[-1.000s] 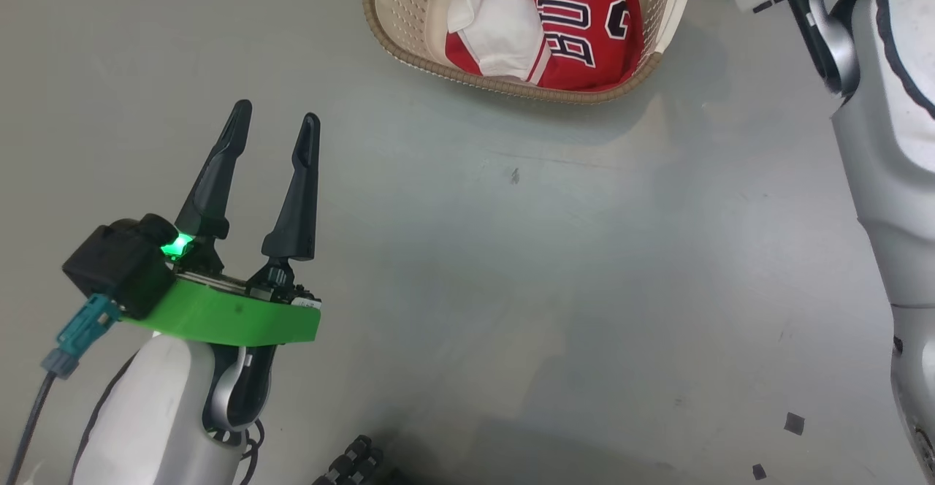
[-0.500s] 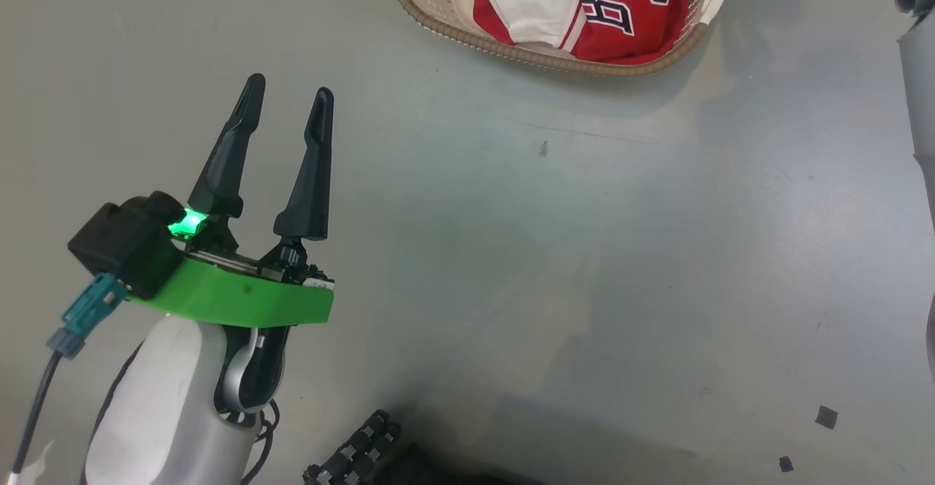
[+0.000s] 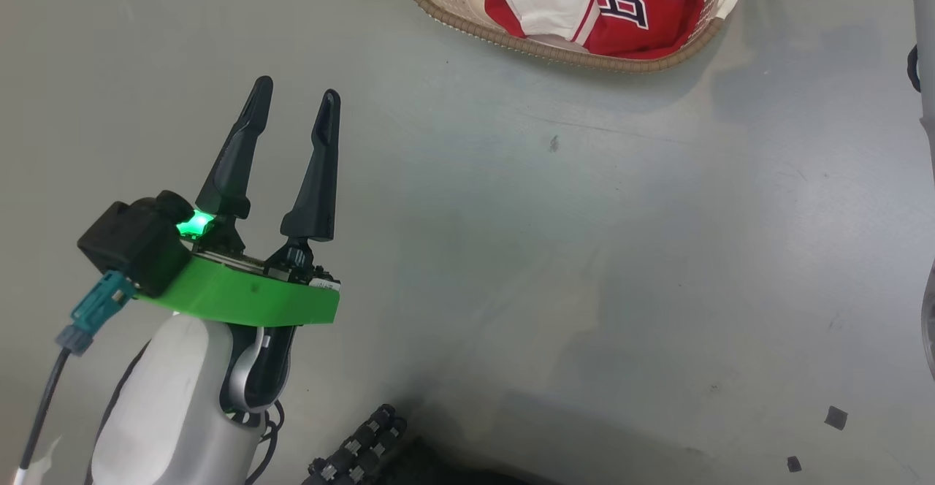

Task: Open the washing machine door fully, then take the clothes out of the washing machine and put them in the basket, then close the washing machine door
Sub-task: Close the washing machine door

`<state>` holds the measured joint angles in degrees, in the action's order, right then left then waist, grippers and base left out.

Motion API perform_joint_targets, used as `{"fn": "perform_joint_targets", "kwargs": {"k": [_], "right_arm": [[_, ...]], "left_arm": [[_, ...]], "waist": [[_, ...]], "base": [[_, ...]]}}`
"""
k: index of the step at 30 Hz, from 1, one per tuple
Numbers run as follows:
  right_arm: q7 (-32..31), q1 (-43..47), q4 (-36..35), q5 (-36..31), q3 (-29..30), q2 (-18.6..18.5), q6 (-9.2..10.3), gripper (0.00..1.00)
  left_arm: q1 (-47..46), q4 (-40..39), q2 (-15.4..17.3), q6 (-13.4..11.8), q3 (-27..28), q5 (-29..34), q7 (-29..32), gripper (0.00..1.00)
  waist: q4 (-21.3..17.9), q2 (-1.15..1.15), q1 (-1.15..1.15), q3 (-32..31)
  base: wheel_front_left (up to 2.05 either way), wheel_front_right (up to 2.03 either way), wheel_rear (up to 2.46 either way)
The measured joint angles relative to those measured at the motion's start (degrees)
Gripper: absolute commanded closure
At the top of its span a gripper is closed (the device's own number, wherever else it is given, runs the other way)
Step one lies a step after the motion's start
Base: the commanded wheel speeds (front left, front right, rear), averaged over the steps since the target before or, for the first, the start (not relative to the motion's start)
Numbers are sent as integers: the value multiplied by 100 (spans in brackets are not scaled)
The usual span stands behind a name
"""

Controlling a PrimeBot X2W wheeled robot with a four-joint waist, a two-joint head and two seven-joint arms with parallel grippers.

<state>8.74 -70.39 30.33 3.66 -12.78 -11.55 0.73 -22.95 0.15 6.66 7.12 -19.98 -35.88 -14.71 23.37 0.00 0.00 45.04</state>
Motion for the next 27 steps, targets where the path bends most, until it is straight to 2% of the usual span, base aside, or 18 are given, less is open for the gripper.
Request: {"fn": "perform_joint_targets", "kwargs": {"k": [11,16,27], "right_arm": [[321,70,355,23,-11,-5,1,100],[463,624,557,168,71,5,2,100],[576,1635,592,480,130,324,-14,100]], "left_arm": [[-82,151,-31,0,8,2,0,0],[-82,237,-10,0,122,20,0,0],[-8,343,212,0,297,226,0,0]], "waist": [[-27,0,0,-154],[-97,0,0,-428],[-388,0,0,-1065]], "base": [[0,0,0],[0,0,0],[0,0,0]]}}
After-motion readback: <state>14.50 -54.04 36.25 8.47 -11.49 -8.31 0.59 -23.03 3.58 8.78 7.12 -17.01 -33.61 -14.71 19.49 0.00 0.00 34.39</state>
